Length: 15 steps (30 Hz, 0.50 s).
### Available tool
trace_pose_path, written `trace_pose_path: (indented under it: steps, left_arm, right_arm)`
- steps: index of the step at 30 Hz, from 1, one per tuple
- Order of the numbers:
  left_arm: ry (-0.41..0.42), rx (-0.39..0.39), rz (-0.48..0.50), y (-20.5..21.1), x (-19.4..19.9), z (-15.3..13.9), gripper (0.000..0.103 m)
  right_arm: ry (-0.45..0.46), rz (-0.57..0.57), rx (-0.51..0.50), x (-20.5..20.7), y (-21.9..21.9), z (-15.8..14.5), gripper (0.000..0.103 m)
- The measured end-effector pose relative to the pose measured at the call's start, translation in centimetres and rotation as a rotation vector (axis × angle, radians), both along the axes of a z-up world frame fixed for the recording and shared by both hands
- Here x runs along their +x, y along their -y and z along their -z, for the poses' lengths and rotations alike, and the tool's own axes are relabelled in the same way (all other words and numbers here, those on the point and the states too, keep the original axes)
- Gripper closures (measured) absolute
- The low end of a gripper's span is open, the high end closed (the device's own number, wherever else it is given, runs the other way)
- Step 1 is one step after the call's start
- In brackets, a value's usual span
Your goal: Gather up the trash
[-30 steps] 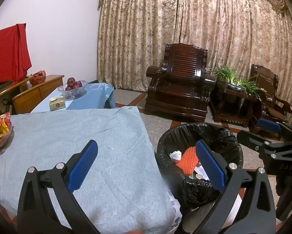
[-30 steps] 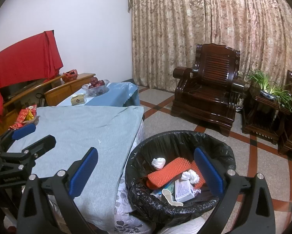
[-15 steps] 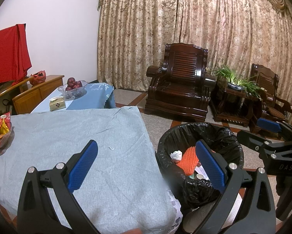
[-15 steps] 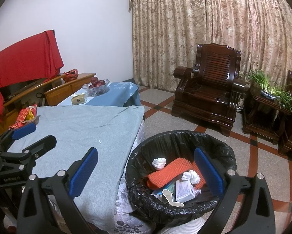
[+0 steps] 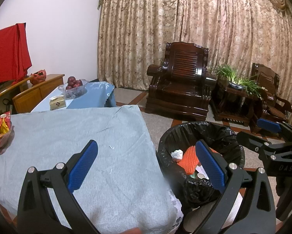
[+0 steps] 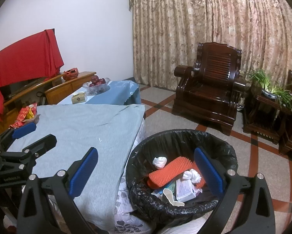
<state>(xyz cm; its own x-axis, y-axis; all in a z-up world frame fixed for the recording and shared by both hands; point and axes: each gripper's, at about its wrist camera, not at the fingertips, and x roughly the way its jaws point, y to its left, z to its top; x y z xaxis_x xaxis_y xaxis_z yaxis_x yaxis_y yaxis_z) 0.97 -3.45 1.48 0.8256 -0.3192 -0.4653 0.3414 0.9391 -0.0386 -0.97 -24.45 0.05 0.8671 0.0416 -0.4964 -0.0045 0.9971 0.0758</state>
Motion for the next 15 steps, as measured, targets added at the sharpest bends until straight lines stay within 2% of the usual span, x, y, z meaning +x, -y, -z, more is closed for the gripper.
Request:
trace_pose_path:
  steps: [15]
  left_arm:
    - [-0.011, 0.0, 0.002, -0.74, -0.34, 0.13, 0.006]
  right_arm:
    - [-0.009, -0.001, 0.0, 0.28, 0.21, 0.63, 0.006]
